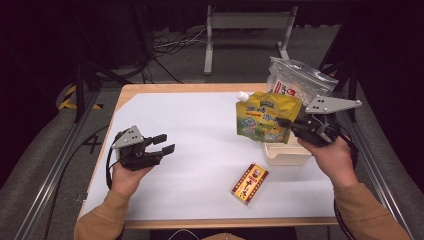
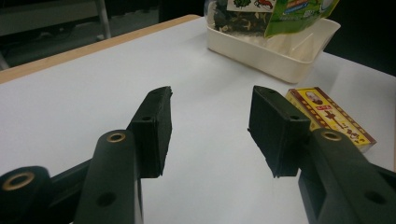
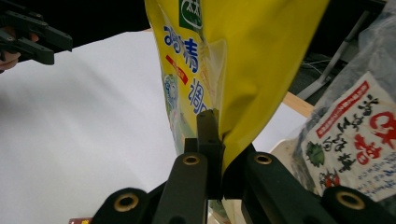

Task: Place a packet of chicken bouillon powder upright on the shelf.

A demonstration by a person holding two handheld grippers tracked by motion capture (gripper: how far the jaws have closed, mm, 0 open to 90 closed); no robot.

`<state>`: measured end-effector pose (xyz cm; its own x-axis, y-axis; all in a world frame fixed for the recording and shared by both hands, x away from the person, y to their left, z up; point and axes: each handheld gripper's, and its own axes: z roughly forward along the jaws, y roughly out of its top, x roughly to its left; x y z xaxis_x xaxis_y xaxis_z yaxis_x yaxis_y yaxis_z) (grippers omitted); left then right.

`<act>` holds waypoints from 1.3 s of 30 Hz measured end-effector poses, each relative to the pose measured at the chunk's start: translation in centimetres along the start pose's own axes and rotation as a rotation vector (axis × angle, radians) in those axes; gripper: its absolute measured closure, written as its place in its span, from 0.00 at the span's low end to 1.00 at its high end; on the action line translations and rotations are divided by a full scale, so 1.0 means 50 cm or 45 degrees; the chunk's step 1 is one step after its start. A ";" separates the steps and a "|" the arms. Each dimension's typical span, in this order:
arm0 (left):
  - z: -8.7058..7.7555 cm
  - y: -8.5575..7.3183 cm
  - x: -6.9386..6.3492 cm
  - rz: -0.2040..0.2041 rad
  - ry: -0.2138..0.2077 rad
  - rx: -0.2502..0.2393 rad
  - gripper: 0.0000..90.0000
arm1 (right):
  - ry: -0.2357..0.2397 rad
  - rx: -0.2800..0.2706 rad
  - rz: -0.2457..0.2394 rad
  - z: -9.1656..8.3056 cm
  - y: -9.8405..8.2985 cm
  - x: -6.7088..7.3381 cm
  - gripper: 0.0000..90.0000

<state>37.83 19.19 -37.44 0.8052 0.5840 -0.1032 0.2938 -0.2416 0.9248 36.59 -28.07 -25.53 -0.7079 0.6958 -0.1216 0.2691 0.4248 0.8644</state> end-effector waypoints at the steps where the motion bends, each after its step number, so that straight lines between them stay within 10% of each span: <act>1: -0.001 0.000 0.001 -0.003 0.000 -0.001 0.55 | 0.000 0.000 0.000 0.000 0.000 0.000 1.00; 39: 0.004 -0.004 0.006 -0.010 0.005 0.007 0.55 | -0.143 0.132 0.079 -0.060 -0.056 -0.085 1.00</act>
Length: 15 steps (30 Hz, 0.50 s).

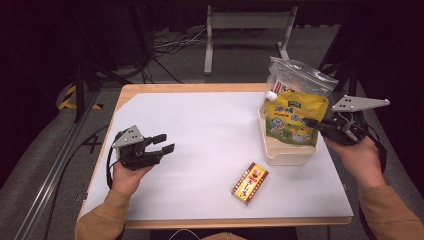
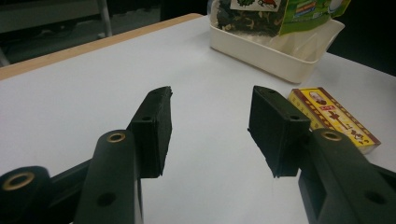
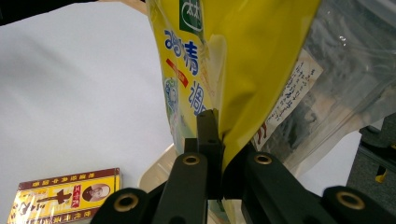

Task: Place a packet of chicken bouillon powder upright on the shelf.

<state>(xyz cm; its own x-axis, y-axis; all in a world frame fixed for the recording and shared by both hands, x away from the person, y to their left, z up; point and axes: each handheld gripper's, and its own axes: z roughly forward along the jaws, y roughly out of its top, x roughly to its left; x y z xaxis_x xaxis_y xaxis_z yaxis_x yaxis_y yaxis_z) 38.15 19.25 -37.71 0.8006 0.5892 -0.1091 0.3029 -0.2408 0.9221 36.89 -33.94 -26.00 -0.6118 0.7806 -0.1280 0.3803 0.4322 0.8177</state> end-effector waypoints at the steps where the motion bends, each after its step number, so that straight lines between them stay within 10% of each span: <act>1: 0.000 0.000 0.000 0.000 0.000 0.000 0.55 | -0.001 0.002 -0.001 0.001 -0.001 -0.001 1.00; 15: -0.001 -0.002 0.000 -0.003 0.005 -0.002 0.55 | 0.011 0.045 0.010 0.033 -0.022 -0.020 1.00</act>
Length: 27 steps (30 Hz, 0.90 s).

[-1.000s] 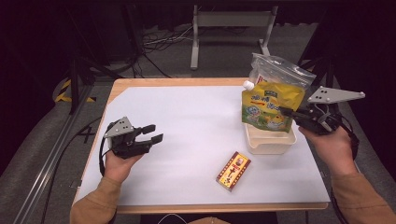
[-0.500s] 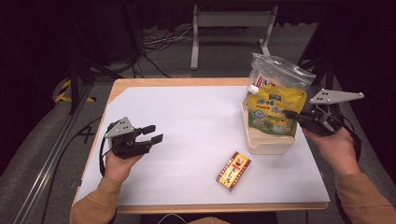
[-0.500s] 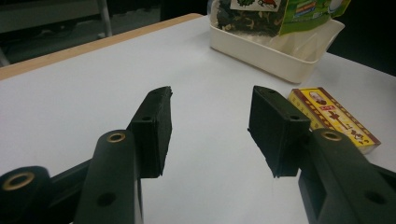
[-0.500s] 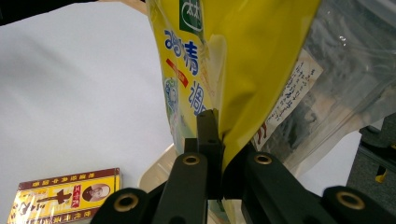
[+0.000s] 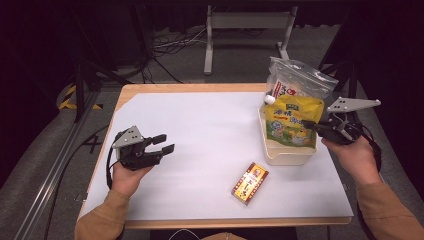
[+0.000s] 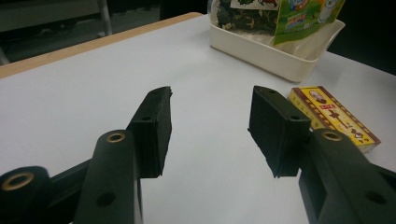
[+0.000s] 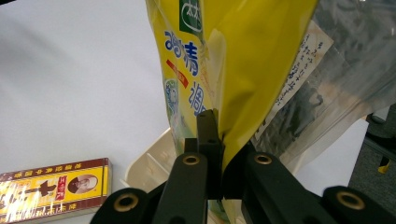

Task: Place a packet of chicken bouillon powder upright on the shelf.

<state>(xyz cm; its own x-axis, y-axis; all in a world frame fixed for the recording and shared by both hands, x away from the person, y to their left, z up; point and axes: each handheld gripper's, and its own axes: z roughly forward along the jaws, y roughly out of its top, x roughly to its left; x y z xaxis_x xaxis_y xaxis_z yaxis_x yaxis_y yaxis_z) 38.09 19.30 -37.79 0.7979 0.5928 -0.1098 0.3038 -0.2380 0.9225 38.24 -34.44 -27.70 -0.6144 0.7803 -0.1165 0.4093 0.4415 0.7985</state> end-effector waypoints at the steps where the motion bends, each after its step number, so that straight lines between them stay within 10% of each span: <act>1: -0.001 0.000 0.001 0.005 0.002 0.000 0.55 | 0.001 -0.002 0.002 0.002 -0.002 -0.002 1.00; 27: 0.012 -0.002 -0.005 0.000 -0.024 0.030 0.54 | 0.061 -0.085 0.071 0.048 -0.075 -0.029 0.99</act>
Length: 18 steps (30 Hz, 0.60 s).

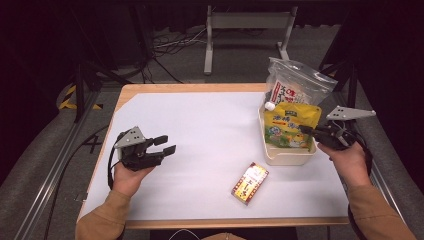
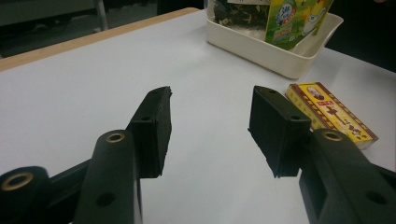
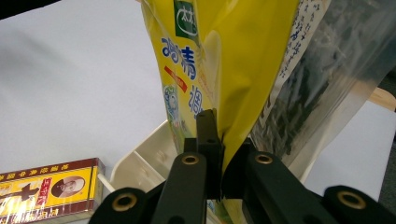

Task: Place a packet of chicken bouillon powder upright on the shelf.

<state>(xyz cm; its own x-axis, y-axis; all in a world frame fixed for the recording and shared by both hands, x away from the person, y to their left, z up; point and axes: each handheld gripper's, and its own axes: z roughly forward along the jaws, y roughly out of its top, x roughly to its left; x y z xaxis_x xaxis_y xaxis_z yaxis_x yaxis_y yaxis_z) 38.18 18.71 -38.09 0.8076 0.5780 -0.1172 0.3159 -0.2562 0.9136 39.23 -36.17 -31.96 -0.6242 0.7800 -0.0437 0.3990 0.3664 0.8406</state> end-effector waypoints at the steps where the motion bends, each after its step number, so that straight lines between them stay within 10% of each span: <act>1: 0.002 0.000 -0.001 0.002 -0.001 0.002 0.54 | 0.002 -0.004 0.005 0.001 -0.005 -0.001 0.98; 18: 0.029 0.006 -0.017 0.025 -0.038 0.034 0.52 | -0.032 -0.004 0.008 0.003 -0.036 0.003 0.76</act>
<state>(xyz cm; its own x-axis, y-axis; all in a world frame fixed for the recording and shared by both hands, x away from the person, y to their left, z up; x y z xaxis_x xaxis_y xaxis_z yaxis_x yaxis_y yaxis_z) 38.30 17.01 -38.26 0.8283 0.5491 -0.1110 0.3124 -0.2882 0.9052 38.49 -36.63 -33.56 -0.6045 0.7949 -0.0517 0.4007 0.3596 0.8427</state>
